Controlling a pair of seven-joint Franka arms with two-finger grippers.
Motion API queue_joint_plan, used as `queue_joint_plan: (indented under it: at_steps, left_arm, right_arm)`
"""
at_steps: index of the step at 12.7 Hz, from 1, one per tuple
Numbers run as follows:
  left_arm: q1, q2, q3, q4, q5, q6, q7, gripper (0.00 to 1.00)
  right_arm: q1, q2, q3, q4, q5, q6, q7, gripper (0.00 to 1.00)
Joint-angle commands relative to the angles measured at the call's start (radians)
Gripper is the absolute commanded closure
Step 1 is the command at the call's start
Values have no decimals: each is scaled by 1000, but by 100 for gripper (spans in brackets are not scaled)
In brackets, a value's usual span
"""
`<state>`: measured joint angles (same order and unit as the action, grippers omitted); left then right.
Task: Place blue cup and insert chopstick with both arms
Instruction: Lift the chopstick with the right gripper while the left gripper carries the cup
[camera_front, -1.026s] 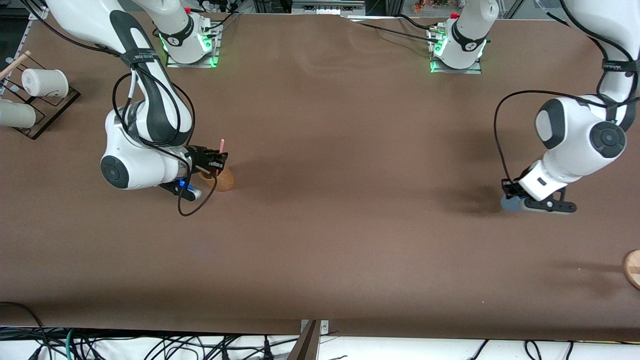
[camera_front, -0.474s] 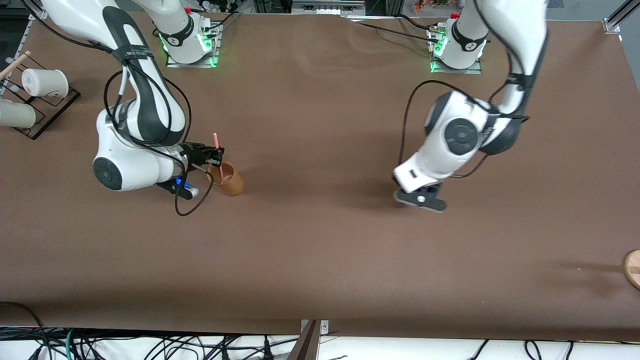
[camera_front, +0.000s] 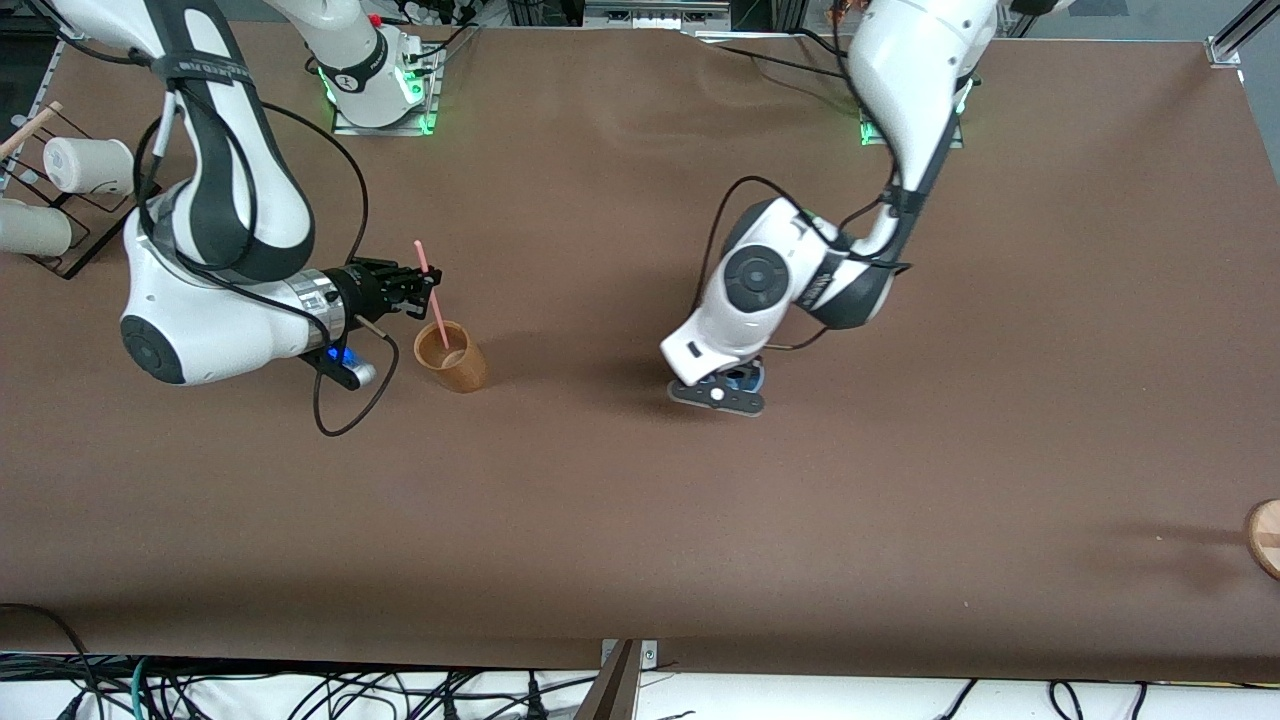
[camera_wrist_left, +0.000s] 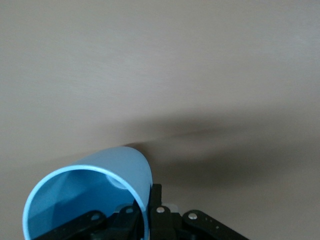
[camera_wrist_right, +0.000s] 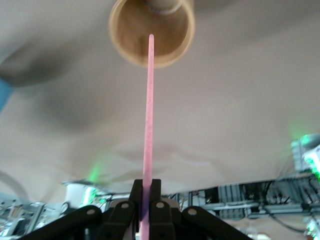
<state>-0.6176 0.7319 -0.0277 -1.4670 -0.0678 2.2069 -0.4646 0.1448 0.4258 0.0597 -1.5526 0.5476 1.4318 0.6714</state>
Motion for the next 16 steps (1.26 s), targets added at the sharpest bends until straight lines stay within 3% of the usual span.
queue_joint_plan:
  at_steps: [1, 5, 6, 7, 12, 16]
  left_arm:
    - [-33, 81, 12, 120, -7, -41, -45, 100]
    - [-47, 93, 11, 120, -7, -38, -105, 99]
    - [-45, 93, 11, 120, -7, -35, -106, 42]
    - [-42, 92, 11, 119, -7, -33, -111, 0]
    - [-30, 55, 9, 123, -33, -53, -124, 0]
    - [-2, -21, 9, 183, -93, -247, -114, 0]
  right_arm:
    - [-4, 1, 3, 90, 83, -94, 126, 100]
    - [-4, 1, 9, 141, 176, -114, 232, 100]
    - [-2, 4, 9, 141, 193, -113, 247, 100]
    - [4, 7, 9, 141, 205, -108, 258, 100]
    - [53, 24, 14, 141, 210, -31, 300, 100]
    - [100, 44, 14, 141, 267, 57, 382, 100]
